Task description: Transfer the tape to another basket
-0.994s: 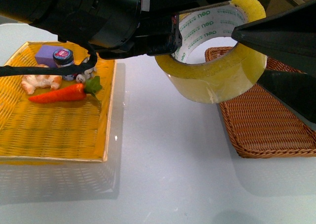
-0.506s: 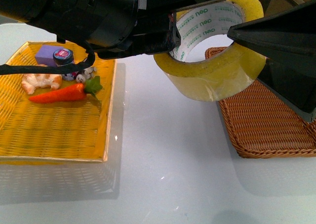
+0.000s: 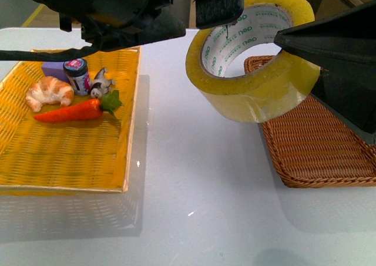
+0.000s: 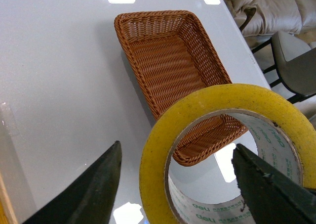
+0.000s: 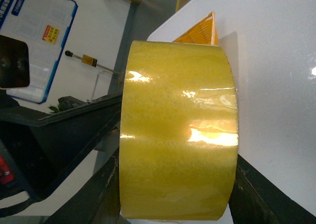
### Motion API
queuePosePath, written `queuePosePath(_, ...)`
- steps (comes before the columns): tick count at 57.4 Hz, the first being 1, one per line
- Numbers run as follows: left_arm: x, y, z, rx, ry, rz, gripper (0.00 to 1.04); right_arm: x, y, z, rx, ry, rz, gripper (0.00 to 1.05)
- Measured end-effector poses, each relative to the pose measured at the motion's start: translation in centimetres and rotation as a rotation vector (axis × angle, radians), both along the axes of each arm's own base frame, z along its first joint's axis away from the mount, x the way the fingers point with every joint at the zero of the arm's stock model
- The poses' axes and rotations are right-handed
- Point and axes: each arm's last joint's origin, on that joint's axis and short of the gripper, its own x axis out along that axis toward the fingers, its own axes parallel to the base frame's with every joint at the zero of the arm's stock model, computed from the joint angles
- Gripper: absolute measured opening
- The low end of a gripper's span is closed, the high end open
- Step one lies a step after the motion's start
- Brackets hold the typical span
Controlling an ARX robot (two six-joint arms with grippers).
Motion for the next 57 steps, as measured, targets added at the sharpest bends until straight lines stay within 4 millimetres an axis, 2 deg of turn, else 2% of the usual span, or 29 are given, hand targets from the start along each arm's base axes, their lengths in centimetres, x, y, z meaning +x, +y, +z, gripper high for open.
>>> queuePosePath(10,-0.2,1.1,0.8,-0.024,-0.026,0.023,0.97,0.2,-0.8,0.1,0.005,-0.003,-0.032,0.48)
queuePosePath(27,-1.1,4.9,3.4,-0.073,-0.156,0.144,0.95,0.6,-3.7,0.2,0.02,-0.006,-0.1,0.48)
queuePosePath(29,-1.3,5.1,3.4,-0.016,-0.317,0.272,0.88,0.7,-4.4,0.2,0.022,-0.004,-0.116,0.48)
queuePosePath(33,-2.1,6.3,2.6,0.089,-0.506,0.463,0.78,0.8,-5.3,0.2,0.026,0.0,-0.137,0.48)
queuePosePath(38,-3.8,8.5,1.5,0.192,-0.616,0.626,0.63,1.3,-6.7,-0.3,0.025,0.013,-0.169,0.48)
queuePosePath(47,-6.5,11.4,0.3,0.254,-0.665,0.64,0.37,3.2,-9.4,-1.4,0.019,0.033,-0.261,0.48)
queuePosePath(57,-8.8,13.5,-1.2,0.279,-0.66,0.635,0.08,6.1,-11.0,-3.2,0.016,0.065,-0.293,0.48)
